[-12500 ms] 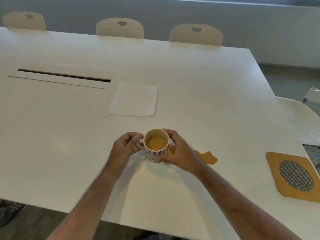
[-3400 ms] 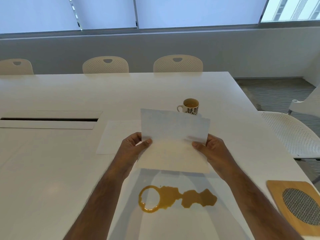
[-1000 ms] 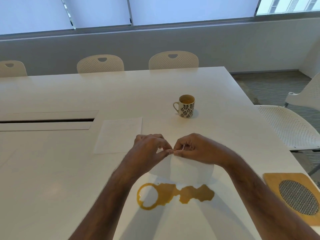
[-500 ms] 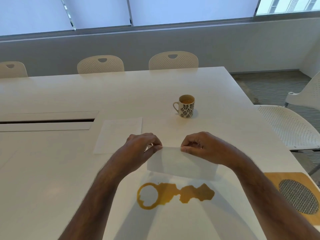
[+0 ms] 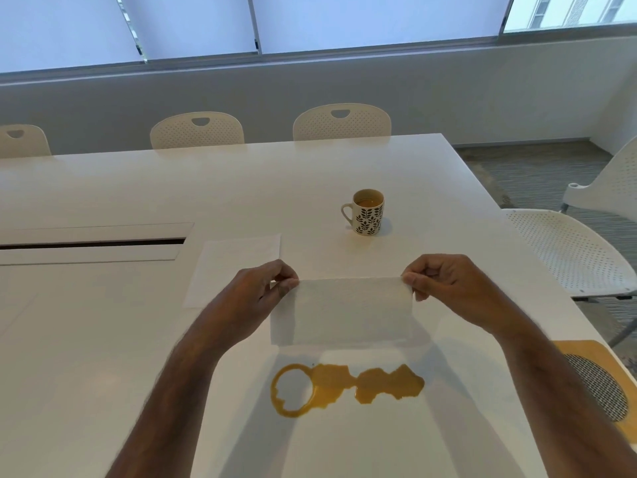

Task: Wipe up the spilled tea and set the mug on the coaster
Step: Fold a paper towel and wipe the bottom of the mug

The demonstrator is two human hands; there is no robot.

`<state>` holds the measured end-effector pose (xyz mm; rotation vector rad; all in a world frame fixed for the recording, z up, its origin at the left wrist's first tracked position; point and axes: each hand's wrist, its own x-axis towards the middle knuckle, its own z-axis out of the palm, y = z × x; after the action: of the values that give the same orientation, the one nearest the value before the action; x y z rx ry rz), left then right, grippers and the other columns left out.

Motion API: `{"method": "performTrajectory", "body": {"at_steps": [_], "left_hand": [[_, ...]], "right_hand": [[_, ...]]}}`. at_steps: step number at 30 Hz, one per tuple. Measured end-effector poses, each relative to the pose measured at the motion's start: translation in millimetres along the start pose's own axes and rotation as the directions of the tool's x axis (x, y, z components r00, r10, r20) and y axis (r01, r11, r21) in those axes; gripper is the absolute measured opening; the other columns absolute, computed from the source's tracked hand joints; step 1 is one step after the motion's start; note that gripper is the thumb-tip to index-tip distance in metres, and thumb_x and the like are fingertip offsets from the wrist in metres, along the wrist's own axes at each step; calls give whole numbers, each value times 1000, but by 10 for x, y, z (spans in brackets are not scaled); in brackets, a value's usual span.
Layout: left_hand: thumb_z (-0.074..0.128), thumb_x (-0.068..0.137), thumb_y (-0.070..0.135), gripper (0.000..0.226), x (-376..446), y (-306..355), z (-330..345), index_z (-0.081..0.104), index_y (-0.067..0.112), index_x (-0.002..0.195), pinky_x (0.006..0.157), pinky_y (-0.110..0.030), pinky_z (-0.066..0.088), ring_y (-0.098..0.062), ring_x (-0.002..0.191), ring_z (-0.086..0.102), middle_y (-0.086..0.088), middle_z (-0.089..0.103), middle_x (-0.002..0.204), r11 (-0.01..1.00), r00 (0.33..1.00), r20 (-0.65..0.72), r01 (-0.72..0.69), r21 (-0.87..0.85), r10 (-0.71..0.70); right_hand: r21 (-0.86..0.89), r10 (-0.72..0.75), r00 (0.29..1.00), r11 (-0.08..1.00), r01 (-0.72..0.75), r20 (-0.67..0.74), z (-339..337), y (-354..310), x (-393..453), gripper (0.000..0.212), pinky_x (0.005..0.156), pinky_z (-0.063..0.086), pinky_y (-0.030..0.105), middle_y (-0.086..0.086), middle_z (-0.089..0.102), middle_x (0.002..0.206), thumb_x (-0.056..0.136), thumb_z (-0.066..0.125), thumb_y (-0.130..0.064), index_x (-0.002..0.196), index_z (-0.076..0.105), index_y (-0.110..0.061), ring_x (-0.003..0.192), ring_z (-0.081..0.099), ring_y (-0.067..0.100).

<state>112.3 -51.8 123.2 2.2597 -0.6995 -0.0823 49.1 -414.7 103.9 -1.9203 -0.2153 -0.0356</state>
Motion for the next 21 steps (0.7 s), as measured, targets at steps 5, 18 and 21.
{"method": "performTrajectory", "body": {"at_steps": [5, 18, 21], "left_hand": [[63, 104, 38, 11, 5, 4, 51, 74, 36, 103, 78, -13, 51, -10, 96, 71, 12, 77, 99, 982, 997, -71, 5, -187, -18], [69, 97, 34, 17, -28, 67, 540, 79, 38, 110, 78, -25, 61, -14, 96, 77, 6, 82, 102, 810, 939, -232, 74, -582, -252], [71, 96, 29, 18, -56, 106, 629, 78, 39, 110, 78, -25, 61, -16, 96, 77, 2, 82, 103, 762, 950, -132, 138, -632, -282]], "right_hand": [[330, 80, 979, 944, -14, -189, 183, 133, -20, 29, 79, 59, 31, 8, 77, 98, 99, 65, -43, 104, 77, -17, 90, 72, 20], [857, 248, 960, 515, -19, -127, 1082, 101, -15, 47, 93, 59, 44, 15, 66, 138, 99, 66, -20, 144, 53, -11, 126, 65, 34], [797, 304, 935, 603, -39, -184, 1130, 109, 24, 47, 89, 62, 45, 7, 71, 131, 93, 70, -9, 137, 57, -16, 120, 69, 29]]}}
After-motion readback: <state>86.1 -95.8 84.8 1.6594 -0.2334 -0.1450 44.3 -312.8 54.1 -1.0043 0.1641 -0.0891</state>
